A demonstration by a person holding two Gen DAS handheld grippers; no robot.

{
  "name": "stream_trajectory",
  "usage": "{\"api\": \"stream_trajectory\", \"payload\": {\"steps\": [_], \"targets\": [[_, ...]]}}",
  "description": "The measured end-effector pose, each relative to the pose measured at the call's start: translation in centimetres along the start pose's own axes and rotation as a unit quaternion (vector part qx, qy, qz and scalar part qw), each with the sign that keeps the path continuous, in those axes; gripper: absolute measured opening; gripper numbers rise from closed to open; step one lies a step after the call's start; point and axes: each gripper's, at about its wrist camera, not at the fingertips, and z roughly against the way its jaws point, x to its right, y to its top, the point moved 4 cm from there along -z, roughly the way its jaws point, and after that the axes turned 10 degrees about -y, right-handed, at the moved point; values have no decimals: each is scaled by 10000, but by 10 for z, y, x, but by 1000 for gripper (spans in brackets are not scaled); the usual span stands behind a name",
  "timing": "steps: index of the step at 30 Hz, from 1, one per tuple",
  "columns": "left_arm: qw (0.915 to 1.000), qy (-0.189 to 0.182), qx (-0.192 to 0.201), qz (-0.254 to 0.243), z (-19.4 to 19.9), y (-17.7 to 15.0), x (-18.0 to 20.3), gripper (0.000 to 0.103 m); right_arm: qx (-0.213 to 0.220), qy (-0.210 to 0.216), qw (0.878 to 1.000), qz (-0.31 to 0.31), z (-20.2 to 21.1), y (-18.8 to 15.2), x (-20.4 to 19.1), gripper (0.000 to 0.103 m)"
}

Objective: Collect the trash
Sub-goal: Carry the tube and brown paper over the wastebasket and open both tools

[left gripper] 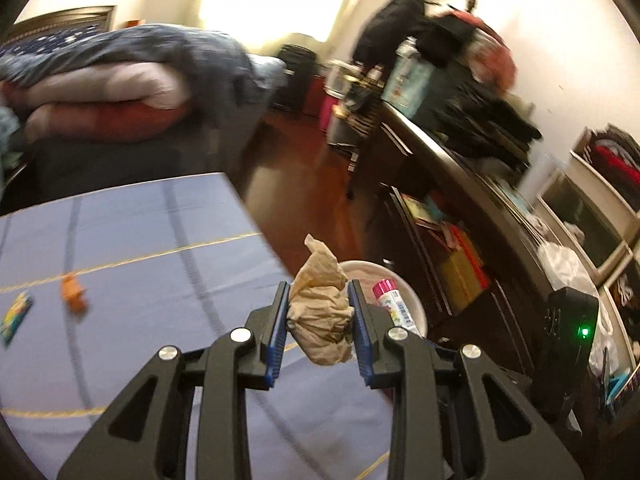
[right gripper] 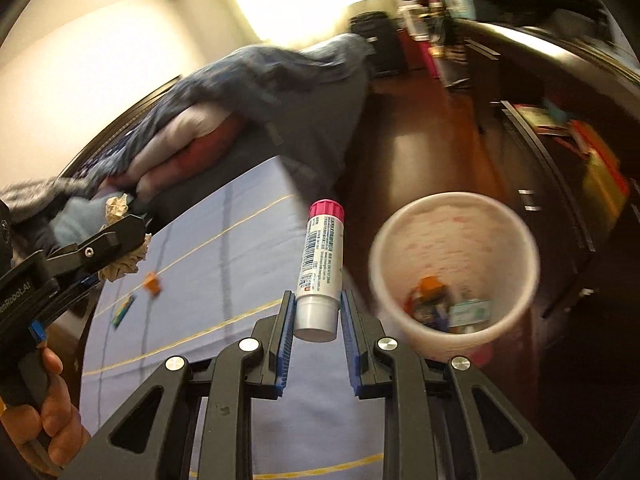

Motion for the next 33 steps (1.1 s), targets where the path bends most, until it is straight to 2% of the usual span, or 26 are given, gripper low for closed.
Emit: {"api": "stream_trajectory", "payload": {"steps": [4,9,16,21,25,27,33], "targets": [[9993,-227,-161,-257,-35,5,27,30,101,-248,9993,-270,-1,9,33,23],[9973,-514,-413,-337,-77,12,48,30,208,-504,9974,-470,-4,20,64,23],[9944,-664,-672,-466,-123,16,65,30,198,-750,9955,-539,-21,32,89,23],[9932,-714,-862,-320,-152,16,64,31,139,-903,9947,-469,-41,40,97,23],[9928,-672,-962,-227,-170,14,55,37,48,-1017,9939,-424,-59,42,102,24],[9928,-647,-991,-184,-179,13,51,47,15,-1047,9937,-411,-68,43,105,25],[9927,-728,-965,-58,-187,13,41,62,-70,-1144,9924,-454,-79,43,112,31]]}}
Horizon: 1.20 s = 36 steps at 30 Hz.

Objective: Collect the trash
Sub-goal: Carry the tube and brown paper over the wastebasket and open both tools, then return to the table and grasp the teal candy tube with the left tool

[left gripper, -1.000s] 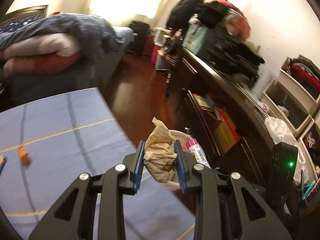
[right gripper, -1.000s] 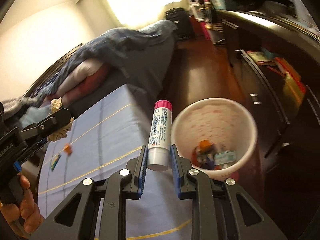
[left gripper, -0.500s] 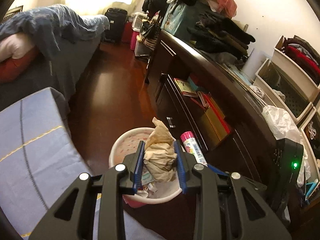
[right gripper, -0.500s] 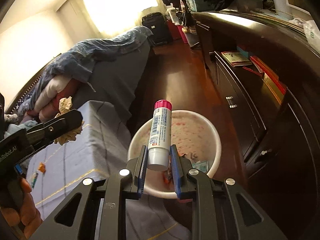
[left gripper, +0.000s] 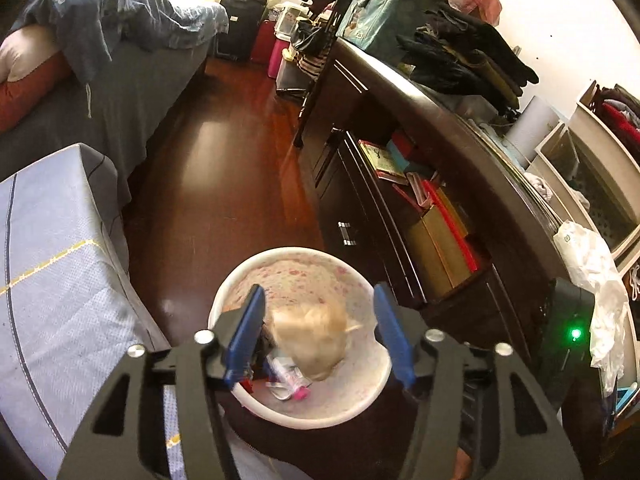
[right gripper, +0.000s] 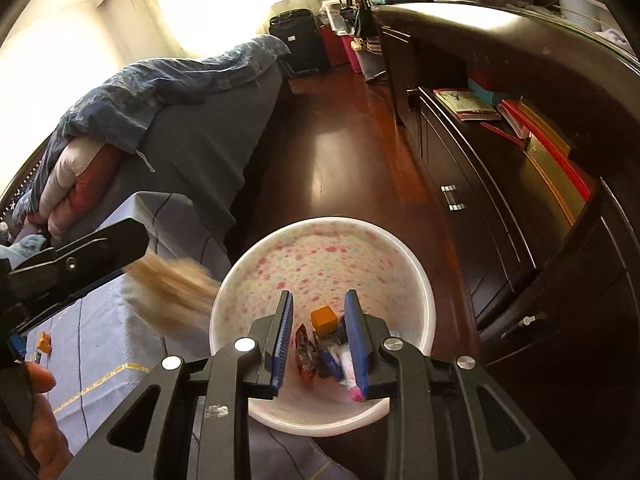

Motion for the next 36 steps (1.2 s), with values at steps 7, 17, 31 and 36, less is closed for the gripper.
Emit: {"api": "stream_trajectory", "payload": {"steps": [7,17,31,36], "targets": [[9997,-175,131,89,17,-4,-3,66,21,-18,10000,-61,16,-8,-2,38],[9821,1619,893,369,146,-34,-65,81,147,528,9955,770,60,-34,-80,62],[9183,3585,966,1372,306,-98,-231,85,122,1687,9523,2539,102,-99,-256,68],[9280,3418,604,1356,309,-104,-280,85,141,1788,9413,2859,105,-110,-297,68]]}}
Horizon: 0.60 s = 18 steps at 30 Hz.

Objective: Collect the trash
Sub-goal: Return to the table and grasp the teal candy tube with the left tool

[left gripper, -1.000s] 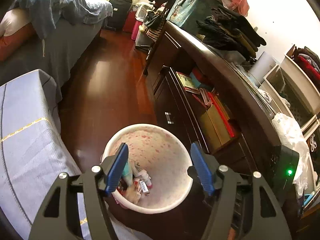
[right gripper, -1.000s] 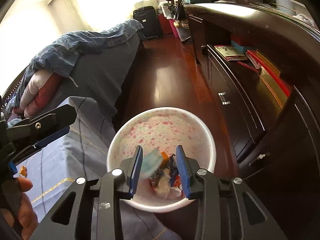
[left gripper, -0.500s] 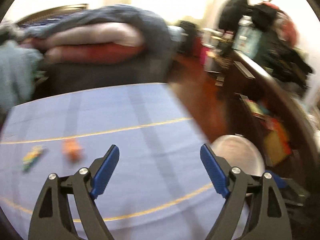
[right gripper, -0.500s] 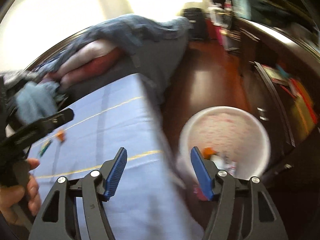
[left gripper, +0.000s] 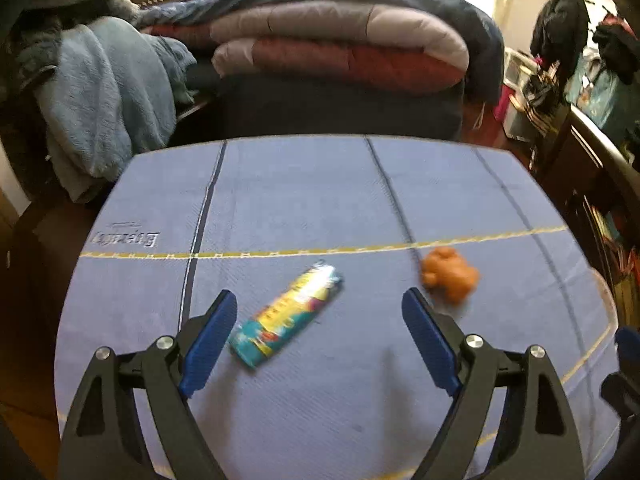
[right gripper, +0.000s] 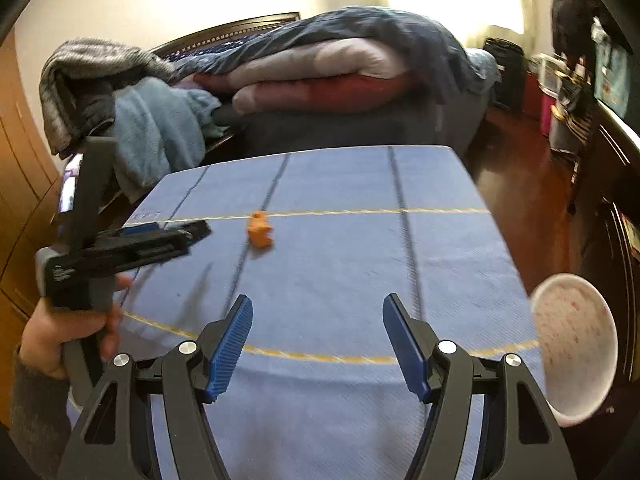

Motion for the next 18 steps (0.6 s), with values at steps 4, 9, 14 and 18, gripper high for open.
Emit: {"api": "stream_trajectory", "payload": {"steps": [4,9,14,18], "targets": [[9995,-70,-265,-163,-18,-6,-9,78,14,32,9999,126,-12,14,-20,68],[9985,-38,-182,-517,-19,-7,-6,53,-89,34,9999,121,-37,27,-37,68],[9975,4,-78,-700,-16,-9,0,24,-181,-109,9997,124,-63,36,-50,68],[9987,-39,50,-503,-11,-11,-7,23,-257,-150,9995,129,-78,40,-57,68]]}}
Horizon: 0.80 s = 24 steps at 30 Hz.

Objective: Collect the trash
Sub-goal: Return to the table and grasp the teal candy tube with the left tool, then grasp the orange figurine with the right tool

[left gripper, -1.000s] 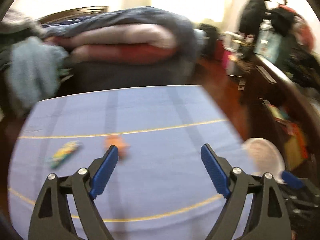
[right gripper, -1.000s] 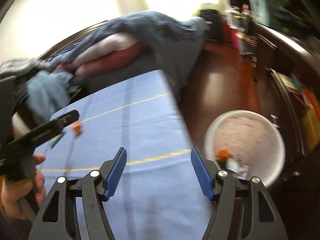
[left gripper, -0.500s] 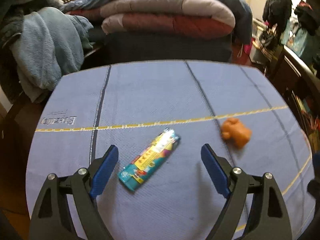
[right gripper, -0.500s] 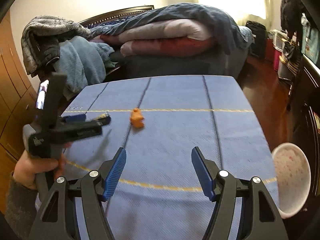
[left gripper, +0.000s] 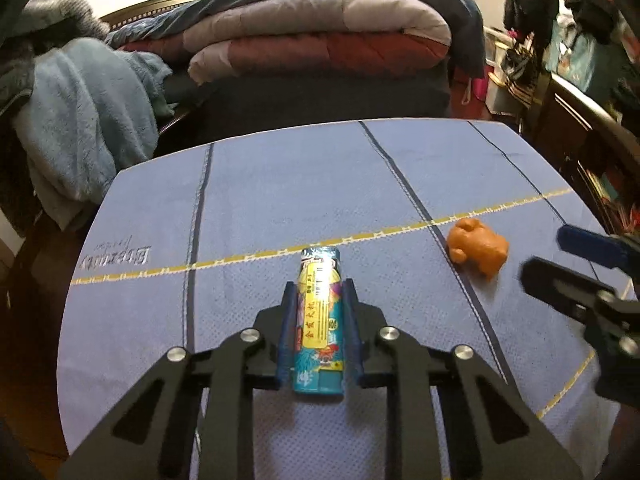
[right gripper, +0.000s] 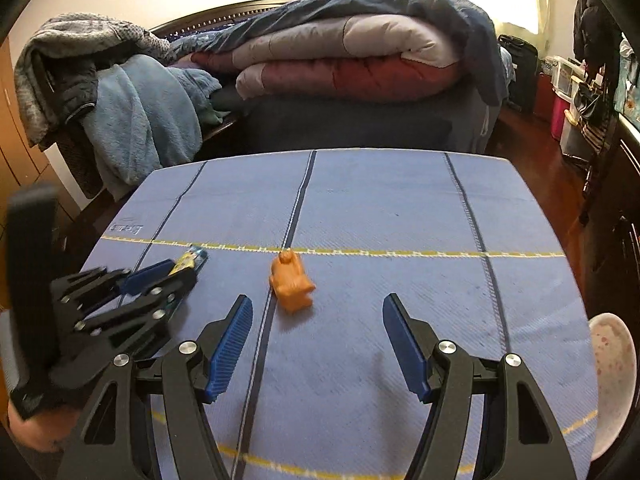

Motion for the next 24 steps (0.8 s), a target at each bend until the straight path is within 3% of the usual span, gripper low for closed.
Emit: {"api": "stream_trajectory", "payload": {"steps": [4,8,12,14,16,24], "targets": [[9995,-15,98,294,11,-3,-16,23,-122,-24,9999,81,-15,3,-9,67],[9984,101,259,495,28,-5,-32,23,-278,-13,9995,169,-29,4,-18,54],[9970,198,364,653,41,-7,-43,23,-258,-91,9992,300,-36,6,-29,50],[9961,223,407,752,46,-9,-49,23,-235,-133,9990,350,-37,7,-33,32],[9954,234,428,819,50,-10,-51,23,-212,-243,9985,442,-36,7,-35,26],[9948,165,548,843,73,-15,-36,23,11,-140,9995,269,0,-2,-19,26]]}}
